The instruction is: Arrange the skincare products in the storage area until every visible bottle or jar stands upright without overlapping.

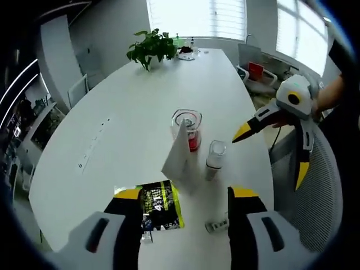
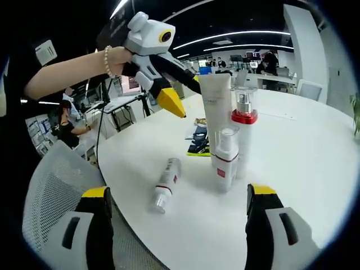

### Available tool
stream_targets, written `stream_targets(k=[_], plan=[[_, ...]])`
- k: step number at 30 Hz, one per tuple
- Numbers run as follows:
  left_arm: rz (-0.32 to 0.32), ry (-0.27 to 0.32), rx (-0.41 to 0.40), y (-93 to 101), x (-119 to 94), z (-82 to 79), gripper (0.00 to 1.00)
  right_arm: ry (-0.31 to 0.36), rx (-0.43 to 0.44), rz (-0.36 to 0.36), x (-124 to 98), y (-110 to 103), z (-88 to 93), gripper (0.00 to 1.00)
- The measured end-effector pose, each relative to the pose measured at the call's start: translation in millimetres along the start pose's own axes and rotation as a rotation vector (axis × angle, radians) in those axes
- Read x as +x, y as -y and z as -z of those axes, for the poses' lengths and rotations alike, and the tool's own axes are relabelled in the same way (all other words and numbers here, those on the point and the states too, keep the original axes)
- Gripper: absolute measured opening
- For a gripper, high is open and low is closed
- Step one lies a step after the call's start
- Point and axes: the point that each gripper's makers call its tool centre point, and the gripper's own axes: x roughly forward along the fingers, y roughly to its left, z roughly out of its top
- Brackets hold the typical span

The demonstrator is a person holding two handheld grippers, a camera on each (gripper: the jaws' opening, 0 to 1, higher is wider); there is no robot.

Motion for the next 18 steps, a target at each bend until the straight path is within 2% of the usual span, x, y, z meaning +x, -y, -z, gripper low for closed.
stream_targets(k=[1, 4, 9, 11, 13, 16, 18], plan=[[-0.008, 0.005, -0.018, -2.8, -1.3, 6.2, 0.60, 0.000, 0.000, -0.001, 0.0, -0.5, 0.0, 1.00], [-0.011, 0.016, -0.068, 8.2, -7.1, 10.6, 0.64, -0.005, -0.002, -0.002, 0.2, -0.9, 0.4, 0.99], [-0.048, 0.000, -0.125, 9.0, -16.2, 34.2, 0.72, -0.011, -0.008, -0.004, 0.6, -1.8, 1.0, 0.99], [-0.064, 0.009, -0.186, 11.2, -22.4, 44.6, 0.74, -0.014, -0.009, -0.002, 0.7, -1.3, 1.5, 0.99], [-0.077, 0.020, -0.224, 21.6, -27.6, 48.9, 0.79, -0.014, -0.009, -0.002, 0.5, -1.2, 1.4, 0.99], [-0.106, 0.066, -0.312, 27.9, -37.1, 59.7, 0.84, -0.016, -0.010, 0.001, 0.5, -0.9, 1.5, 0.99], [-0.109, 0.061, -0.331, 35.5, -39.9, 67.9, 0.87, -0.016, -0.008, 0.001, 1.0, -0.5, 1.9, 0.99]])
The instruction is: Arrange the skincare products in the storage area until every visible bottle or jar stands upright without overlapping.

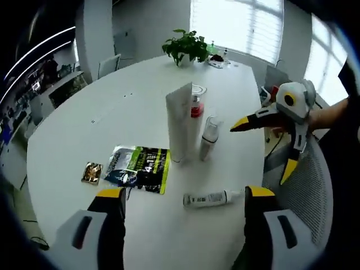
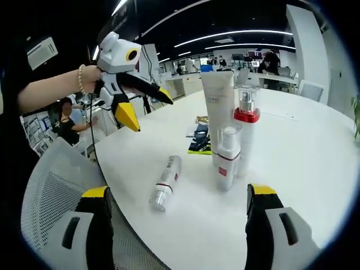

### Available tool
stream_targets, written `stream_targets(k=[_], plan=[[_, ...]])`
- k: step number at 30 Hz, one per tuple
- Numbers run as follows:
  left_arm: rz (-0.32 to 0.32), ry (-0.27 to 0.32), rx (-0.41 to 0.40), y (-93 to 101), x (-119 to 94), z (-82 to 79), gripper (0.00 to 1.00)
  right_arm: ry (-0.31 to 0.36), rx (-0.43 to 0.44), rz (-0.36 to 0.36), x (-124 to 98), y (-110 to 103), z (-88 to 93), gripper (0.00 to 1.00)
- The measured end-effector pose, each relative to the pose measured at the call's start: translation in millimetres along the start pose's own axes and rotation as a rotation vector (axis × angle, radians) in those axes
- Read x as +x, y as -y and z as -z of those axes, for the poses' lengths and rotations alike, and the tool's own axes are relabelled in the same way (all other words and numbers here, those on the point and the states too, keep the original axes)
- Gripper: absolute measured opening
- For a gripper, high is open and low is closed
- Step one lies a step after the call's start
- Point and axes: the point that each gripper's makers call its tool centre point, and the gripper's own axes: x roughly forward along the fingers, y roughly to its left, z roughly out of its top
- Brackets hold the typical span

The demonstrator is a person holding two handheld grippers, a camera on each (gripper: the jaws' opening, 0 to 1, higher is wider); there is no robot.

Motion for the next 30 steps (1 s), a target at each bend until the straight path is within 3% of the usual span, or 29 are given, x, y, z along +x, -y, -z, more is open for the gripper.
stream_targets(k=[4, 11, 19, 30], plan=[[-0.035, -0.019, -0.030, 1.7, -7.3, 22.1, 0.91, -0.007, -0.004, -0.005, 0.6, -1.4, 0.8, 0.99], [-0.083, 0.018, -0.110, 4.9, -17.4, 43.2, 0.95, -0.013, -0.011, -0.005, 0.6, -1.8, 1.4, 0.99], [-0.177, 0.158, -0.177, 2.7, -34.6, 48.2, 0.98, -0.021, -0.020, -0.002, 0.8, -1.9, 2.1, 0.99], [-0.239, 0.160, -0.255, 5.7, -35.9, 85.8, 0.99, -0.028, -0.028, 0.005, 0.8, -0.7, 3.8, 0.99]])
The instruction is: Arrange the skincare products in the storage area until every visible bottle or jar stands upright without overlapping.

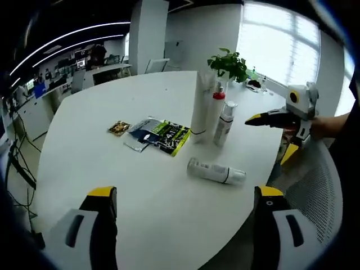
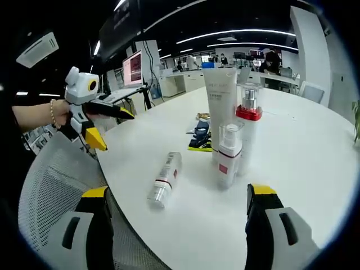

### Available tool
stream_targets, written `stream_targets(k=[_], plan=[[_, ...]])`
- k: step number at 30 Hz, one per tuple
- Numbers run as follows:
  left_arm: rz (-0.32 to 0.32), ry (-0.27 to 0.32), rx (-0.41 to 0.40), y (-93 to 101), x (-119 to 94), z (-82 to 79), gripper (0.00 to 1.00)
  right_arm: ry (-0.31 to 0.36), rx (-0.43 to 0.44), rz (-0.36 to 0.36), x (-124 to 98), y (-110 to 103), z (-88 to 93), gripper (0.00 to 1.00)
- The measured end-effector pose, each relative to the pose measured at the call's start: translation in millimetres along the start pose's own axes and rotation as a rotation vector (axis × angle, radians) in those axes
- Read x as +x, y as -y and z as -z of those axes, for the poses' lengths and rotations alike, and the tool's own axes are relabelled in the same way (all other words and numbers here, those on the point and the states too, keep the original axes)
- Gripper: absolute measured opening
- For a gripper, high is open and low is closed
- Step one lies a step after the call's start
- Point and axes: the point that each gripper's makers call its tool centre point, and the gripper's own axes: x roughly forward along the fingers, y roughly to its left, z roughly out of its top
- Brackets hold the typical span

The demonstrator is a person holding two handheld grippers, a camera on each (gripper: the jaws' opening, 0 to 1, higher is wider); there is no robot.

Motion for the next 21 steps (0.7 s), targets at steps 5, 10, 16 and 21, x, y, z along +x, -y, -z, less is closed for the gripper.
stream_targets(k=[5, 10, 16, 21], plan=[[-0.018, 0.000, -0.037, -4.3, -1.5, 16.8, 0.98, -0.006, -0.005, 0.000, 0.2, -1.0, 0.9, 0.99], [-0.023, -0.005, -0.055, -2.8, -7.3, 23.7, 0.97, -0.010, -0.008, -0.002, 1.1, -1.3, 2.0, 0.99], [-0.023, -0.005, -0.042, -1.3, -4.2, 22.3, 0.96, -0.020, -0.014, -0.005, 1.6, -3.0, 3.2, 0.99], [-0.015, -0.013, -0.037, -0.7, -3.2, 24.4, 0.96, -0.025, -0.023, -0.007, 1.2, -4.8, 3.4, 0.99]])
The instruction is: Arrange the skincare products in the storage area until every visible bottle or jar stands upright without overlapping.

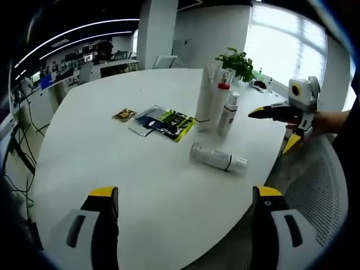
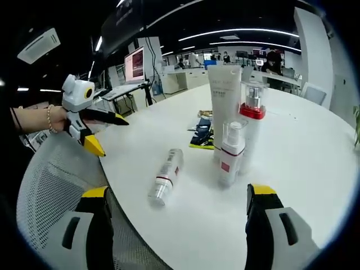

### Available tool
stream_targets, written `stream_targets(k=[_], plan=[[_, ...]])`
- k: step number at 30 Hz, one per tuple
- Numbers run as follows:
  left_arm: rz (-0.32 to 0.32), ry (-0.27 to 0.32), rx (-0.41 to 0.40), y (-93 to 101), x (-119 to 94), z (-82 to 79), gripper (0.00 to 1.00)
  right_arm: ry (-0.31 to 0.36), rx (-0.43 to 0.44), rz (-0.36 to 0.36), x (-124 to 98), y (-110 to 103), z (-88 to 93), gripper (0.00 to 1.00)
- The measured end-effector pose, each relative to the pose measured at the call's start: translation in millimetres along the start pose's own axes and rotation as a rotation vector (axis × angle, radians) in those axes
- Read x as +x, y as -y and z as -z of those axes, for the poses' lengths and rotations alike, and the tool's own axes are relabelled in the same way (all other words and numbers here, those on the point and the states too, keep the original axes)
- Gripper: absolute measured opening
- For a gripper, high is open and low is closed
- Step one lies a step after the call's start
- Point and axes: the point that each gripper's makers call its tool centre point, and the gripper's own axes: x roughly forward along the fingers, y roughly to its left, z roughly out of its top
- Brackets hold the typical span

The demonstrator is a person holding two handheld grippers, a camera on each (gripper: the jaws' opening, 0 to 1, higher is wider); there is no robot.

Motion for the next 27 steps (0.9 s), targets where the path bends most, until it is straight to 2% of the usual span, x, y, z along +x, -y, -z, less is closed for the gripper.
stream_targets(k=[8, 10, 19, 24, 27], plan=[[0.030, -0.028, 0.045, 6.2, 3.9, 3.0, 0.97, 0.000, 0.006, -0.001, -0.3, 0.2, 0.3, 0.99], [0.038, -0.033, 0.059, 13.1, 5.1, 2.0, 0.97, 0.001, 0.009, -0.001, -0.4, 0.4, 0.1, 0.99], [0.078, -0.038, 0.103, 19.3, 13.5, -4.3, 0.94, -0.008, 0.001, -0.029, 2.7, -5.9, -0.2, 0.96], [0.137, -0.033, 0.248, 29.3, 27.2, -12.5, 0.92, -0.016, 0.008, -0.033, 3.7, -4.6, 2.8, 0.96], [0.167, -0.033, 0.305, 38.0, 36.4, -18.9, 0.90, -0.014, 0.022, -0.024, 2.3, -2.9, 4.0, 0.95]])
